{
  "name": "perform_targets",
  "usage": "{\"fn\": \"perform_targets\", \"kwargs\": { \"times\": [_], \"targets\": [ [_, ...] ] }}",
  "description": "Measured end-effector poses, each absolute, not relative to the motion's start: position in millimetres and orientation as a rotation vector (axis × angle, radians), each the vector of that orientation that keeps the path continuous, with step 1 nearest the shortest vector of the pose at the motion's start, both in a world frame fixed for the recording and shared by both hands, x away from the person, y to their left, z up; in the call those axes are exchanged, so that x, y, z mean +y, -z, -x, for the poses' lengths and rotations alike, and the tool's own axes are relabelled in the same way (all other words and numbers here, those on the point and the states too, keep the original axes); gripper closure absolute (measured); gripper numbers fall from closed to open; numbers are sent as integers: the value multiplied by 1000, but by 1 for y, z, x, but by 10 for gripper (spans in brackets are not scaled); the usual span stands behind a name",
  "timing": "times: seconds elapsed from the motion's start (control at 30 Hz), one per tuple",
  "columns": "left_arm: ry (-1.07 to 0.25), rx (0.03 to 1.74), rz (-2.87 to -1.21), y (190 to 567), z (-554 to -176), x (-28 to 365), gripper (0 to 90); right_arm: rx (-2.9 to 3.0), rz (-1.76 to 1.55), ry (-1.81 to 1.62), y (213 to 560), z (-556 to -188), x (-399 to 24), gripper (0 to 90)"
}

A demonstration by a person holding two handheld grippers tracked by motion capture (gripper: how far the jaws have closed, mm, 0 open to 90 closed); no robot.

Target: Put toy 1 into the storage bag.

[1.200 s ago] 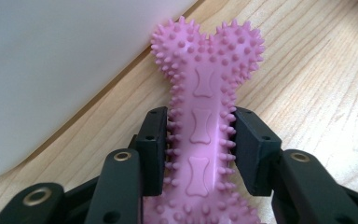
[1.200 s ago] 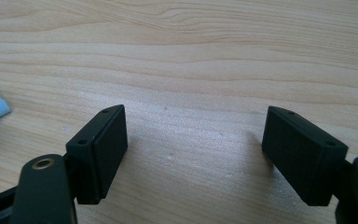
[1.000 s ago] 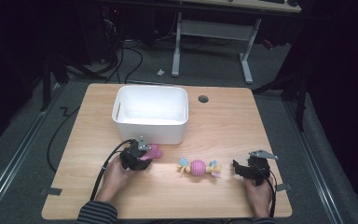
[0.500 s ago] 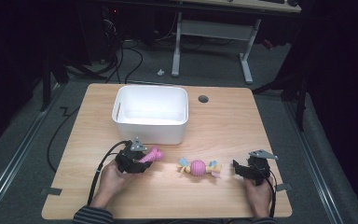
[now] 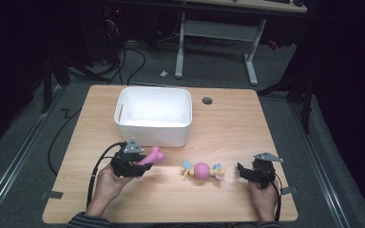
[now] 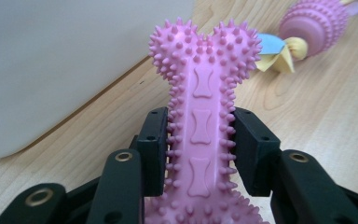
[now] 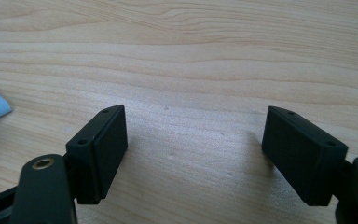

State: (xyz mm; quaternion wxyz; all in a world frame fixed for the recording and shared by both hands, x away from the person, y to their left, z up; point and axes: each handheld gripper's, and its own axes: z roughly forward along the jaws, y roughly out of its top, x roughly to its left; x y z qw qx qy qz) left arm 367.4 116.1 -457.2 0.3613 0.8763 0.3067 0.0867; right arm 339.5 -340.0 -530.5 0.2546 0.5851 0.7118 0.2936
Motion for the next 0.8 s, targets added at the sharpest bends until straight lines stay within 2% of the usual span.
{"fn": "perform_targets", "kwargs": {
  "times": [0.8],
  "targets": [
    [-262, 822, -2180, 399, -363, 131, 591, 1948, -1576, -801, 531, -340, -340, 219]
  ]
}}
